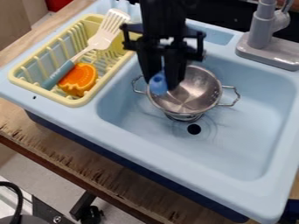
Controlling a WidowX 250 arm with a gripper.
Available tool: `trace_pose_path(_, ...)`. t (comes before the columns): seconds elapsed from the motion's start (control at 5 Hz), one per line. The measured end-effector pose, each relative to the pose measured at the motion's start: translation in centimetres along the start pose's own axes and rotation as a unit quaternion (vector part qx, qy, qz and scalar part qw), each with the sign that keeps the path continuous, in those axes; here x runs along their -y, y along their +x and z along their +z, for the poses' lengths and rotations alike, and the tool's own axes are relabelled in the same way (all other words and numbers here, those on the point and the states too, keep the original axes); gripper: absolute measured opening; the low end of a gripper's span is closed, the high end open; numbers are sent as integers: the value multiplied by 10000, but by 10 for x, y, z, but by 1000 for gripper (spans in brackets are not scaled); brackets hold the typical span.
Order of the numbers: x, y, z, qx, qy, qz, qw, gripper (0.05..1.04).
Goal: Put the blue spoon in the silver pot
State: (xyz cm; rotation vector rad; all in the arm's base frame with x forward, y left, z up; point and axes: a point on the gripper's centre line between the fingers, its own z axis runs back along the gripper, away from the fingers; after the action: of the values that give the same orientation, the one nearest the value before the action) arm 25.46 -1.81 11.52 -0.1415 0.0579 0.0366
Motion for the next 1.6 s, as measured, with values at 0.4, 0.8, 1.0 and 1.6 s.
trace_pose_path(0.4,6,8,-23,-148,224,-116,9996,358)
trace_pose_path(0.8,9,11,-21,-76,301,-13,9995,719)
trace_pose_path(1.0,12,11,-21,-72,325,-52,9994,970)
trace_pose_path(1.6,24,11,-6,500,331,-143,9981,997)
